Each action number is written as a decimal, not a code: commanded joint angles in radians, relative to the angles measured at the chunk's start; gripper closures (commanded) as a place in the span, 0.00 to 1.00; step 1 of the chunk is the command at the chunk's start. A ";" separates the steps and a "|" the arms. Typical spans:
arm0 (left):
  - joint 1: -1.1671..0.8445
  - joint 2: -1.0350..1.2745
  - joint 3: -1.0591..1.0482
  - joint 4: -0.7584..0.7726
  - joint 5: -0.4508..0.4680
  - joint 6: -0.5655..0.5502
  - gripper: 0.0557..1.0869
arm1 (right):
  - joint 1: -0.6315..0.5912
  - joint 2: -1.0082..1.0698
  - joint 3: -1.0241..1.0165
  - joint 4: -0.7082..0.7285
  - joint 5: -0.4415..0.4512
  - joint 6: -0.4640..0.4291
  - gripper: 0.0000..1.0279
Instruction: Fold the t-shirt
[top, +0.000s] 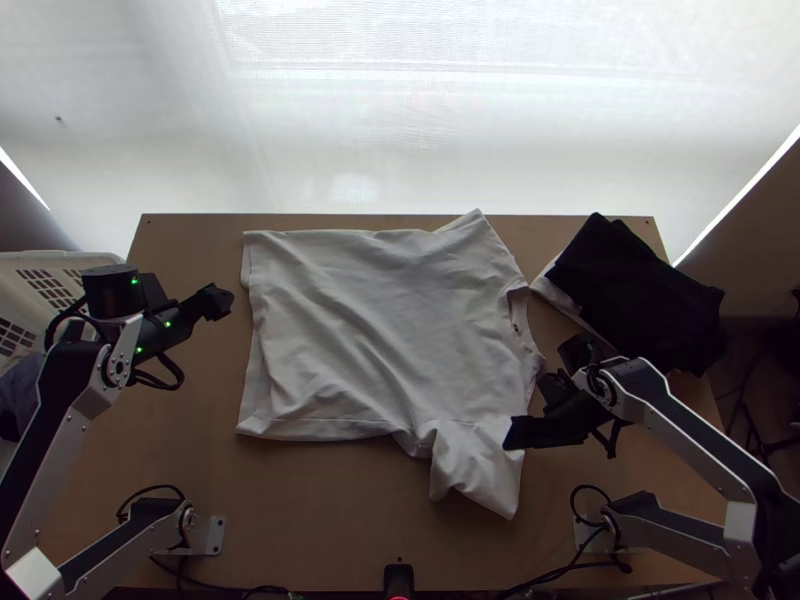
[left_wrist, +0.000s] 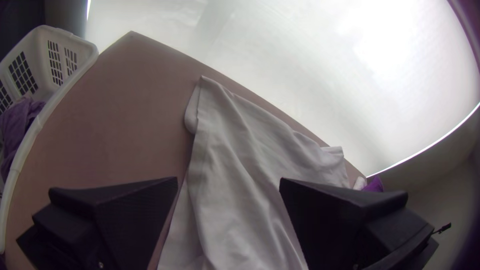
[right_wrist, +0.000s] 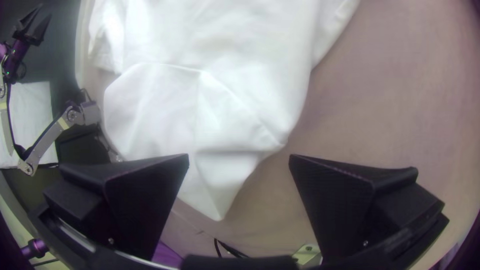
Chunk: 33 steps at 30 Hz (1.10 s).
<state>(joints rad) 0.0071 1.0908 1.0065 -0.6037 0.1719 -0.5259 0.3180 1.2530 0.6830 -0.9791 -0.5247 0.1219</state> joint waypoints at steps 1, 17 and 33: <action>0.016 -0.002 -0.005 0.004 -0.002 0.014 0.04 | -0.002 0.082 0.001 0.085 0.011 -0.018 0.22; 0.016 -0.028 -0.063 -0.192 0.012 0.267 0.05 | -0.025 0.040 -0.020 0.145 0.120 -0.027 0.97; -0.067 0.057 -0.206 -0.436 0.224 0.750 0.05 | -0.046 0.079 -0.002 0.145 0.118 -0.015 0.97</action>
<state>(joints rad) -0.0437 1.1175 0.8982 -1.0622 0.2520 0.0917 0.2768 1.3098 0.6697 -0.8345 -0.4076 0.0994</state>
